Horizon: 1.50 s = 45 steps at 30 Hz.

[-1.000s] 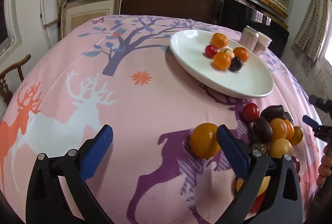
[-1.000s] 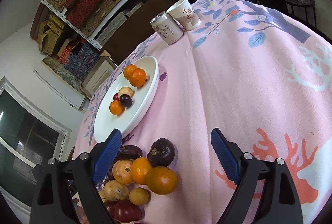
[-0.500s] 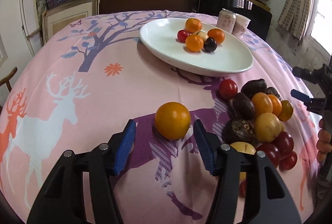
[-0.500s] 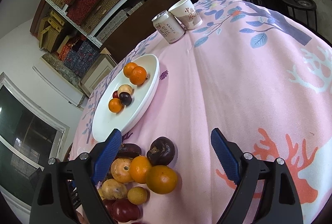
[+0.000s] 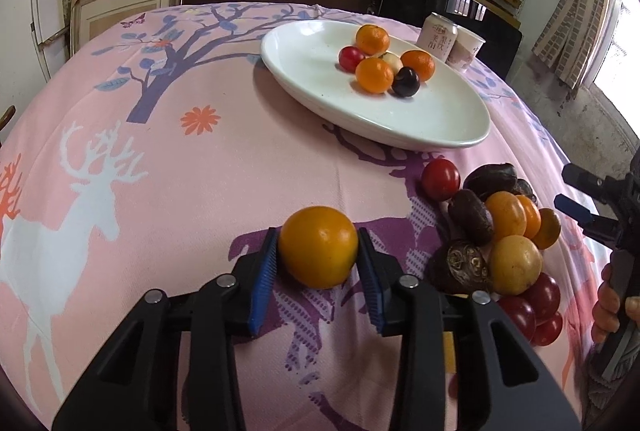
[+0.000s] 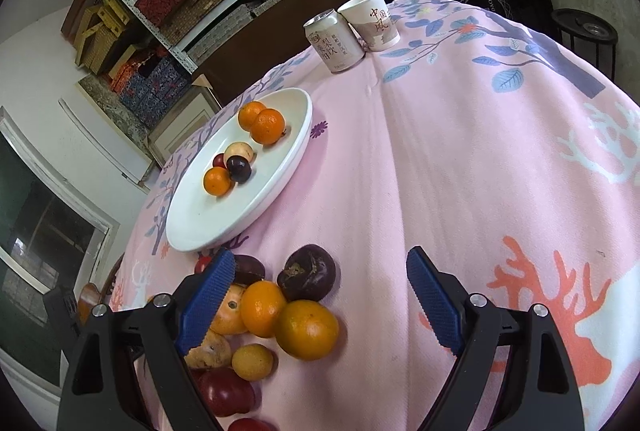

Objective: Organize fruits
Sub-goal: 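Grasp a yellow tomato with the left tool while the right tool grasps an orange, then place both held fruits on the white plate and open both tools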

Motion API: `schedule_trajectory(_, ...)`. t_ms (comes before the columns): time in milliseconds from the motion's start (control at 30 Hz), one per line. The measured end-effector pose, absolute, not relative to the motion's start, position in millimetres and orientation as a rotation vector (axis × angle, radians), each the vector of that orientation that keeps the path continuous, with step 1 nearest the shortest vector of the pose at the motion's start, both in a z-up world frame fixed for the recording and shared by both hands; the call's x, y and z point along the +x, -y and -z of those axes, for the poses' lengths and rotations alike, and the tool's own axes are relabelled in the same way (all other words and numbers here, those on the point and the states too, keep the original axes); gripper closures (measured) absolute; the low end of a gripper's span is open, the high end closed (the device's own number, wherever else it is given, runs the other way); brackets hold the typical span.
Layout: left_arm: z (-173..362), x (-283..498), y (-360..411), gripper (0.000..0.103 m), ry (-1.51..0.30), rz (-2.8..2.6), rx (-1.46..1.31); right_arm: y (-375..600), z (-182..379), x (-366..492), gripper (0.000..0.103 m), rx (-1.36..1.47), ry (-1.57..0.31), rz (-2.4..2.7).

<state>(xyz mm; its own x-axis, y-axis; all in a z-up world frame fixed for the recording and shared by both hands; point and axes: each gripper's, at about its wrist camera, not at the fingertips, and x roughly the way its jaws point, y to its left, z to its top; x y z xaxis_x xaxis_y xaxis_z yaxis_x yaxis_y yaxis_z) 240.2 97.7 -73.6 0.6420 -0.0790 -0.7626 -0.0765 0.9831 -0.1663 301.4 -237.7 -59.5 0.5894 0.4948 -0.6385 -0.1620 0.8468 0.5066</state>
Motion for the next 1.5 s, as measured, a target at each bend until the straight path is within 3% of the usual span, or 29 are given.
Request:
schedule_trajectory(467,74,239,-101,0.066,-0.872,-0.015,-0.195,231,71,279,0.016,0.350,-0.903,-0.446)
schedule_trajectory(567,74,239,-101,0.066,-0.876,-0.012,-0.197,227,72,278,0.036,0.364,-0.910,-0.492)
schedule_trajectory(633,74,240,-100,0.065,-0.879,-0.013,-0.190,226,76,280,0.057,0.376,-0.935,-0.514)
schedule_trajectory(833,75,240,-97,0.065,-0.880,-0.019,-0.175,227,81,282,0.065,0.399,-0.957,-0.516)
schedule_trajectory(1233,60,230,-90,0.066,-0.797,-0.018,-0.144,231,65,275,0.066,0.397,-0.874,-0.514)
schedule_trajectory(1500,20,267,-86,0.066,-0.739,-0.023,-0.164,210,11,301,0.066,0.399,-0.795,-0.586)
